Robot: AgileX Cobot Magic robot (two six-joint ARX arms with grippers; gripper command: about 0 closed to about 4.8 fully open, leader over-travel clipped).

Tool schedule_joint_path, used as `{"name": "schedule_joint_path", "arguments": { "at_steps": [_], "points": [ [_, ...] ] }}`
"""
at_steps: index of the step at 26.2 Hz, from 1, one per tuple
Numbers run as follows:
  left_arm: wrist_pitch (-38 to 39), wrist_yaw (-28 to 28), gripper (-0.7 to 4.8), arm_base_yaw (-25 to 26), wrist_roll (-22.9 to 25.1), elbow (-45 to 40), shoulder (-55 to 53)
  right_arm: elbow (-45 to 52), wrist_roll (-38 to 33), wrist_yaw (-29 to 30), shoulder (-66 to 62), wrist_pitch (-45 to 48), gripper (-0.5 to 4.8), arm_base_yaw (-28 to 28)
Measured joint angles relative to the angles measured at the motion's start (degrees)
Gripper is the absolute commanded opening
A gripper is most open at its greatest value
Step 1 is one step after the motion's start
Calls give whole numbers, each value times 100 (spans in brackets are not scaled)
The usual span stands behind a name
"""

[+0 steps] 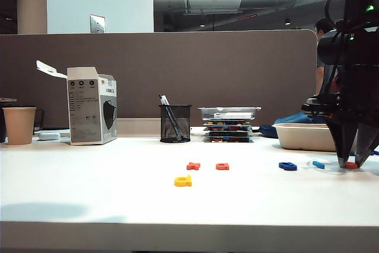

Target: Select the appropriate letters from the row of letter magnets placed on the table to arrange into the word "dog".

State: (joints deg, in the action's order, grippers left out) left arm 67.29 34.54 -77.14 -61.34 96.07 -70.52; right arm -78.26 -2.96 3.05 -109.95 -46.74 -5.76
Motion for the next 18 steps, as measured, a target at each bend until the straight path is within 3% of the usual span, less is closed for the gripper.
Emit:
{"name": "schedule_joint_path", "arguments": {
  "at_steps": [18],
  "points": [
    [0,0,-5,0,-2,0,0,-31,0,7,4,-138,103,0]
  ]
}}
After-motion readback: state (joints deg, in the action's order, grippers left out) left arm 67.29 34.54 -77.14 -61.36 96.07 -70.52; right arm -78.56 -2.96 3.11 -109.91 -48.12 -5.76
